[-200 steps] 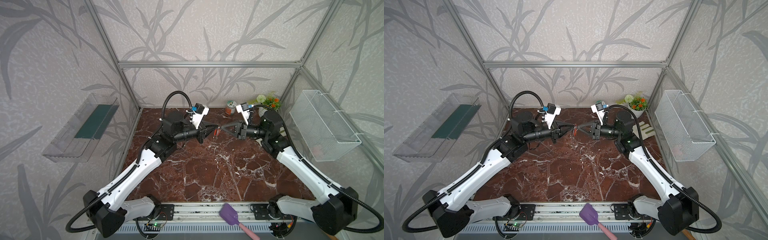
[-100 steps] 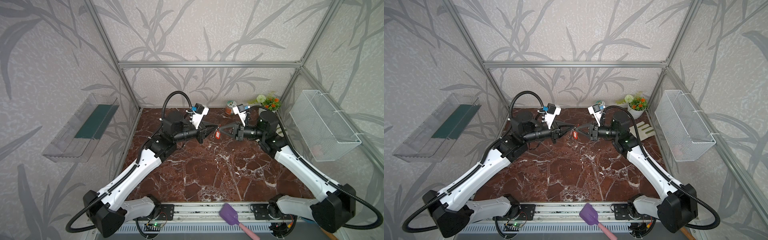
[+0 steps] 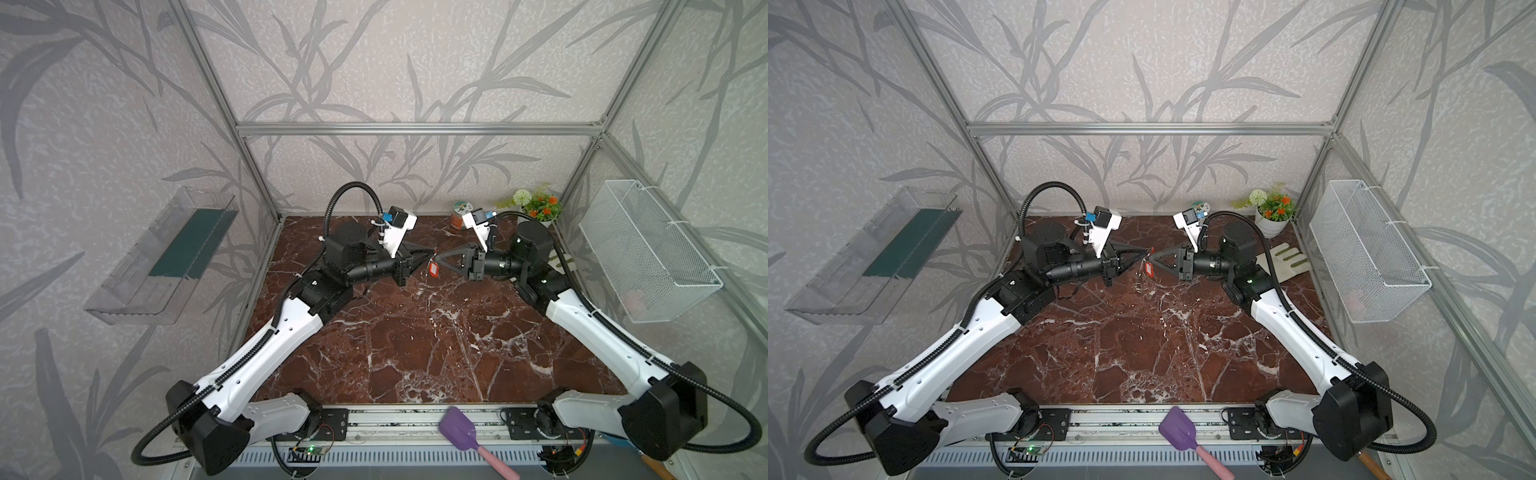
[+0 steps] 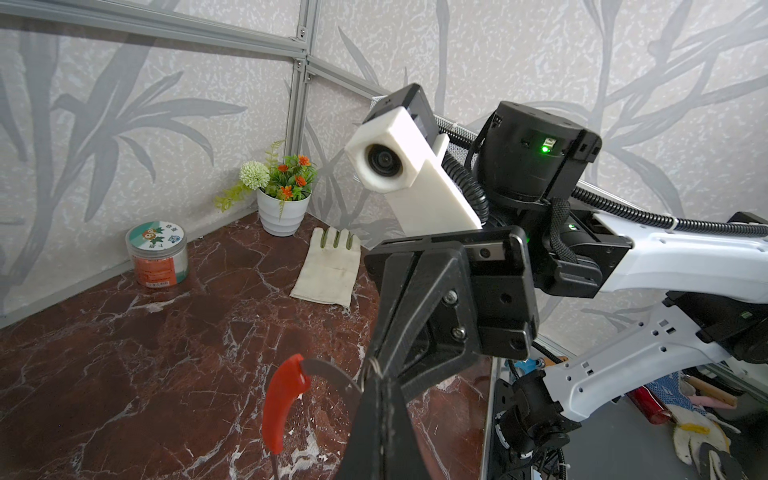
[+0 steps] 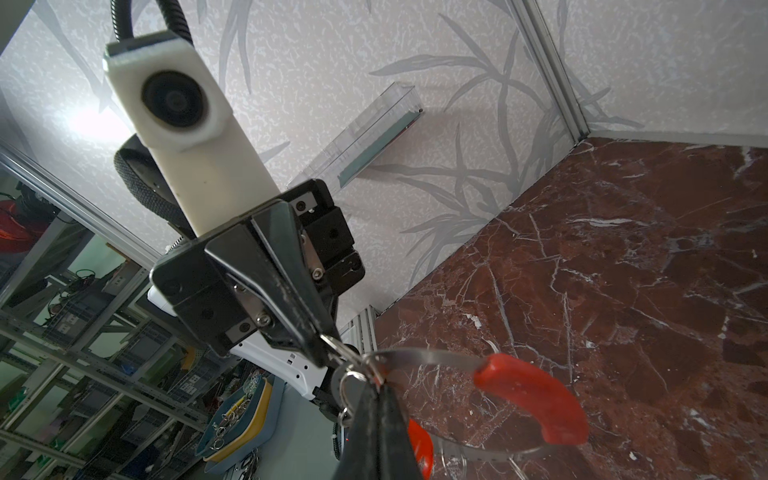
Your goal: Put the keys on the keyring
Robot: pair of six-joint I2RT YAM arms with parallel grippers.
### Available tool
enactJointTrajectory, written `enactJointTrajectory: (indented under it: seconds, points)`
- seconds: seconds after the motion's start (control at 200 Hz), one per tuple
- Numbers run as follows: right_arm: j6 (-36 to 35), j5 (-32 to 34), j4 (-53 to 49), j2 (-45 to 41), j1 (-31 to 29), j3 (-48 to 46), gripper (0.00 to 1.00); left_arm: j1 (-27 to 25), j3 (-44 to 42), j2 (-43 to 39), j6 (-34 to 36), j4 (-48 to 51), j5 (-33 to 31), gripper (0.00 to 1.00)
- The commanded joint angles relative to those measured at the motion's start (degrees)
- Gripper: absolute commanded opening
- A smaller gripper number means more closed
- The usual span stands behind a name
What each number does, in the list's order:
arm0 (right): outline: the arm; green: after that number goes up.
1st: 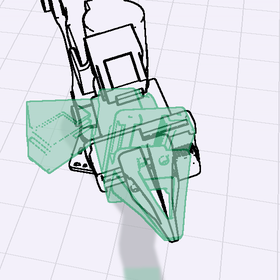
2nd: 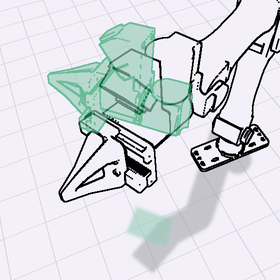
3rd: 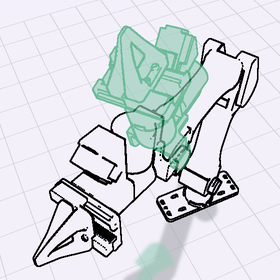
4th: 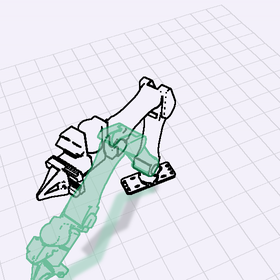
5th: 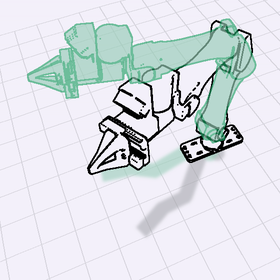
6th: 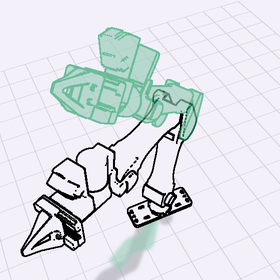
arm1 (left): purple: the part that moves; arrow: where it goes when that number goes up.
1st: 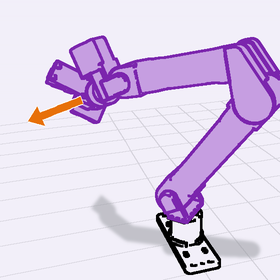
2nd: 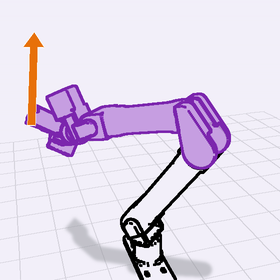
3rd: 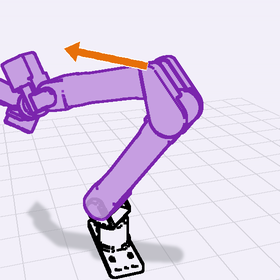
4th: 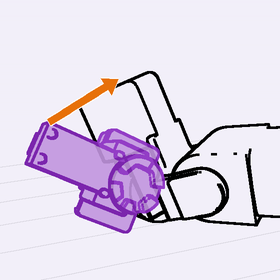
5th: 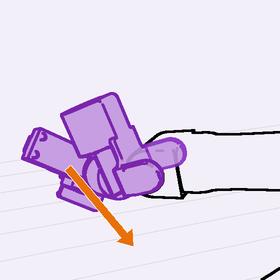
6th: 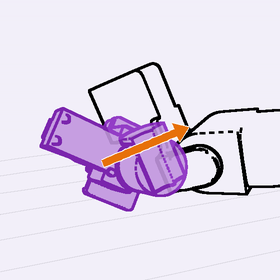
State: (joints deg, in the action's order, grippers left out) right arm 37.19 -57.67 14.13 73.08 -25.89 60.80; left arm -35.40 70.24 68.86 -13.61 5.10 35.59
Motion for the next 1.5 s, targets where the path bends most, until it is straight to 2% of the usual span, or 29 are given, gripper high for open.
enactJointTrajectory:
  seconds: [0.0, 0.115, 0.17, 0.29, 0.47, 0.6, 0.805, 0.885, 1.499]
  points:
    - [2.39, -2.99, 3.19, 0.52, -2.26, -1.28, 0.00, -0.46, 0.07, 0.12, -0.28, -5.97, 1.05, 0.00]
    - [2.70, -2.37, 4.22, 0.75, -2.94, -1.73, 0.02, -0.43, 0.14, 0.38, -0.47, -6.16, 1.19, 0.00]
    - [2.29, -1.53, 3.80, 0.33, -2.79, -1.98, 0.11, -0.38, 0.23, 0.31, -0.31, -5.85, 0.97, 0.00]
    - [-2.38, 2.57, 0.30, -2.44, -1.34, -3.06, 0.22, -0.39, -0.06, -0.34, 0.38, -5.15, -0.43, 0.00]
    - [-2.17, 4.18, 1.07, -6.06, 3.04, -5.13, 0.22, -0.37, -0.06, -0.35, 0.41, -4.91, -0.57, 0.00]
    - [-3.72, 5.20, 0.81, -7.23, 3.52, -5.28, 0.22, -0.32, 0.32, 0.08, 0.20, -4.93, -0.29, 0.00]
    - [-2.62, 7.20, 7.57, -7.60, 3.09, -6.23, 0.23, -0.29, 0.55, 0.46, -0.29, -5.13, 0.58, 0.00]
    - [-2.45, 7.20, 9.77, -7.02, 2.31, -6.02, 0.26, -0.32, 0.64, 0.58, -0.60, -5.10, 1.18, 0.00]
    - [-3.26, 6.91, 11.76, -3.47, -0.80, -2.89, 0.26, -0.31, 1.10, 0.75, -0.96, -4.18, 2.26, 0.00]
